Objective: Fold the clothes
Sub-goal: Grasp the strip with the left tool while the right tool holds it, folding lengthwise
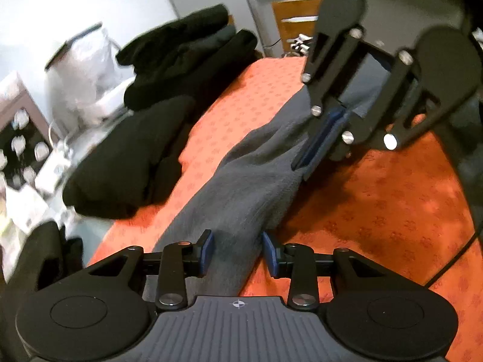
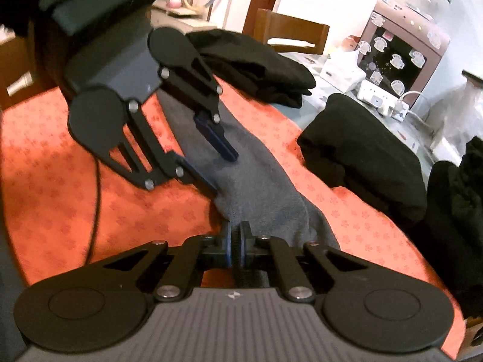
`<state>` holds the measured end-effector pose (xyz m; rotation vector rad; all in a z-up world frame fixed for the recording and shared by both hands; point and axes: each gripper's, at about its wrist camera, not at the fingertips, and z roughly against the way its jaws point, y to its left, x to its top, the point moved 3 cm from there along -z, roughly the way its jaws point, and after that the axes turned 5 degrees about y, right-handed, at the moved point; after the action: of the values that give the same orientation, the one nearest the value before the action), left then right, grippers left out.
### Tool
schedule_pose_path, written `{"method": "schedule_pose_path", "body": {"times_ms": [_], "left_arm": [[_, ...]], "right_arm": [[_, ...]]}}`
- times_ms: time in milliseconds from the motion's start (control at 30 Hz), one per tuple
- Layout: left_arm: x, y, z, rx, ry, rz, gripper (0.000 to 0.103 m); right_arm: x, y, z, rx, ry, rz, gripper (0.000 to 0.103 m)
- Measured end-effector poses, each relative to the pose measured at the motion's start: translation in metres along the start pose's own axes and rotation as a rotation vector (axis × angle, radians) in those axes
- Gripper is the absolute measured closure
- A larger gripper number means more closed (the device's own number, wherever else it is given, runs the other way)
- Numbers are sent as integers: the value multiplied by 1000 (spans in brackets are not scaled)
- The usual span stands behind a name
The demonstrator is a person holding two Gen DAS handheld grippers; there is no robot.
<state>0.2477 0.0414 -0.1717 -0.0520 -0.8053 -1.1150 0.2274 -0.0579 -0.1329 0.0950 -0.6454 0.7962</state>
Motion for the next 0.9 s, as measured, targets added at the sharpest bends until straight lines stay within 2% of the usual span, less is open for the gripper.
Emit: {"method": "schedule_pose_path", "body": {"times_ms": [33, 100, 167, 367, 500, 600, 767, 900], "left_arm": [[1, -2, 3, 1, -11, -11, 70], [1, -7, 8, 7, -18, -41, 87], [-2, -12, 16, 28, -15, -86, 96], [-18, -38, 36, 86, 81, -212, 98], [-33, -55, 33, 118, 144, -223, 98], [-36, -60, 26, 146, 166, -191, 98], [-29, -52, 19, 207, 183, -110, 99], [-26, -43, 10, 219, 222, -47, 99]], "right_arm": [[1, -2, 3, 10, -5, -10, 97], [2, -4, 7, 30, -9, -29, 97], [2, -5, 12, 55, -12, -47, 97], [-1, 8, 16, 154, -3, -64, 97], [-14, 23, 20, 159, 14, -108, 91], [-34, 22, 40, 129, 14, -200, 79], [-89, 0, 73, -17, 79, -413, 79], [-136, -16, 88, -164, 152, -553, 79]]}}
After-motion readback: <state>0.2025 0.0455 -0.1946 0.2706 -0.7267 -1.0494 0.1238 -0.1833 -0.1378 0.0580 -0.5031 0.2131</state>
